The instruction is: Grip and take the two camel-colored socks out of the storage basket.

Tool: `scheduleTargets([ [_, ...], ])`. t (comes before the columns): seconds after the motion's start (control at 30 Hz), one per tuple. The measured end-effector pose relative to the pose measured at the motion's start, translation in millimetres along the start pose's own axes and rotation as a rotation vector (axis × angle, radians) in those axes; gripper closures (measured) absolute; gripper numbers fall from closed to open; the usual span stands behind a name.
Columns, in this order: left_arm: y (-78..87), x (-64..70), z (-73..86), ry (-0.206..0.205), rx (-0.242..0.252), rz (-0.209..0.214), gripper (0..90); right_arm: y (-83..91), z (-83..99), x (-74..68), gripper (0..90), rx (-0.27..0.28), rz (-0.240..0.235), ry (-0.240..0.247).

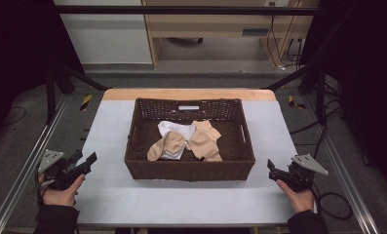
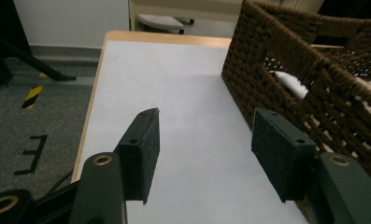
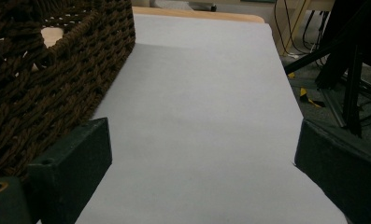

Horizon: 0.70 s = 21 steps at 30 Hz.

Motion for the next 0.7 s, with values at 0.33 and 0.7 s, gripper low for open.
scheduleTargets([
  [0.33, 9.1, 18.3, -28.7, -0.019, 0.066, 0.011, 40.0, -0.9, 0.1, -2.2, 4.3, -0.009, 0.005, 0.004],
  [0.7, 11.0, 49.9, -68.8, -0.038, 0.138, 0.073, 38.5, 0.0, -1.0, -5.2, 4.3, -0.007, -0.006, 0.001],
])
Point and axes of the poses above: each handheld gripper's, and its own axes: y roughly backward along the jaws, z roughly out of its underside, x roughly to its right, the point moved 9 cm from there along -y, roughly forward along the jaws, and after that the axes turned 4 degrees about -x, right-handed, at the moved point
